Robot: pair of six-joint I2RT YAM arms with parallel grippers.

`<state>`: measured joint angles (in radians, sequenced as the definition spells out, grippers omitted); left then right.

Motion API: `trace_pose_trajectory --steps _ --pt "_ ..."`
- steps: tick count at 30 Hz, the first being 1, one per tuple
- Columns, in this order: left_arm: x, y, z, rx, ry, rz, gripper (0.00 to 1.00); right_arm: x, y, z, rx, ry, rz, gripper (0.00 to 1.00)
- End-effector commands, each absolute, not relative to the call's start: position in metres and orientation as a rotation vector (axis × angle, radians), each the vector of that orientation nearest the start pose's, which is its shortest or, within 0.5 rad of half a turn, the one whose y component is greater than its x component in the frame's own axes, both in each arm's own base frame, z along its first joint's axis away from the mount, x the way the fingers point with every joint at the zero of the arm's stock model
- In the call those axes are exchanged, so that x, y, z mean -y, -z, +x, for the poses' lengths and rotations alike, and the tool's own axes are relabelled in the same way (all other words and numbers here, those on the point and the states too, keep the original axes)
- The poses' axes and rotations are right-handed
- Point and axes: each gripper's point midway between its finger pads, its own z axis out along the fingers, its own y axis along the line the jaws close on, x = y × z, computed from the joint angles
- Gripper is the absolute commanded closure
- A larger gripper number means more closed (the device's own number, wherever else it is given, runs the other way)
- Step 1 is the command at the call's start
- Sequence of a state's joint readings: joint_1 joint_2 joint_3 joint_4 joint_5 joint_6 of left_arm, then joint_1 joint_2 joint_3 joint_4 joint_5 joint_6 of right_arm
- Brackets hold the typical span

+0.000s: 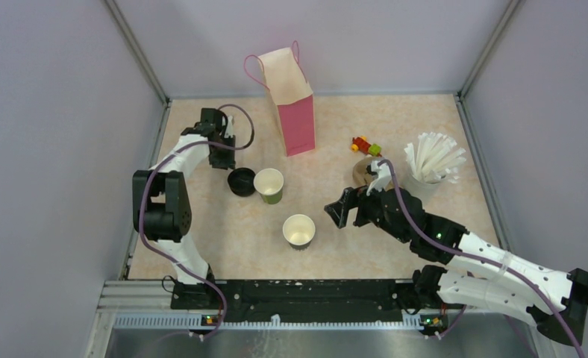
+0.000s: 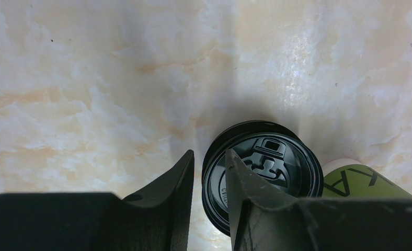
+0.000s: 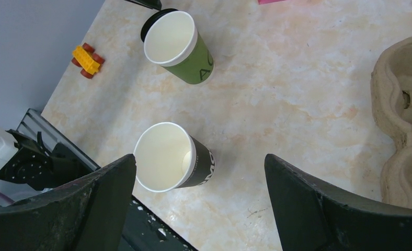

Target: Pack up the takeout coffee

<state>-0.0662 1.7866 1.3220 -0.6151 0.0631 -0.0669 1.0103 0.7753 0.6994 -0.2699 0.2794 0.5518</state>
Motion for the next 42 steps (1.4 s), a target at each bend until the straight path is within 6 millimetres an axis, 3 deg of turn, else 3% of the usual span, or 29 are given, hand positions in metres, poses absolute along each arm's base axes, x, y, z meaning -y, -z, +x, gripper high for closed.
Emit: trace_pose_trajectory --steps 1,6,30,42 --pt "0.04 -0.097 0.408 -2.604 0.115 0.043 0.66 -0.245 -0.237 0.187 -1.923 -0.804 -0.244 0.09" --pt "0.037 -0.085 0.405 -2.641 0.098 0.039 0.69 -0.244 -0.238 0.187 -1.923 -0.802 -0.244 0.1" --pt "0.036 -0.078 0.402 -2.671 0.082 0.037 0.77 -0.24 -0.235 0.186 -1.924 -0.79 -0.244 0.09" --pt "0.042 -0.085 0.404 -2.661 0.129 0.047 0.99 -0.239 -0.232 0.188 -1.925 -0.771 -0.247 0.09"
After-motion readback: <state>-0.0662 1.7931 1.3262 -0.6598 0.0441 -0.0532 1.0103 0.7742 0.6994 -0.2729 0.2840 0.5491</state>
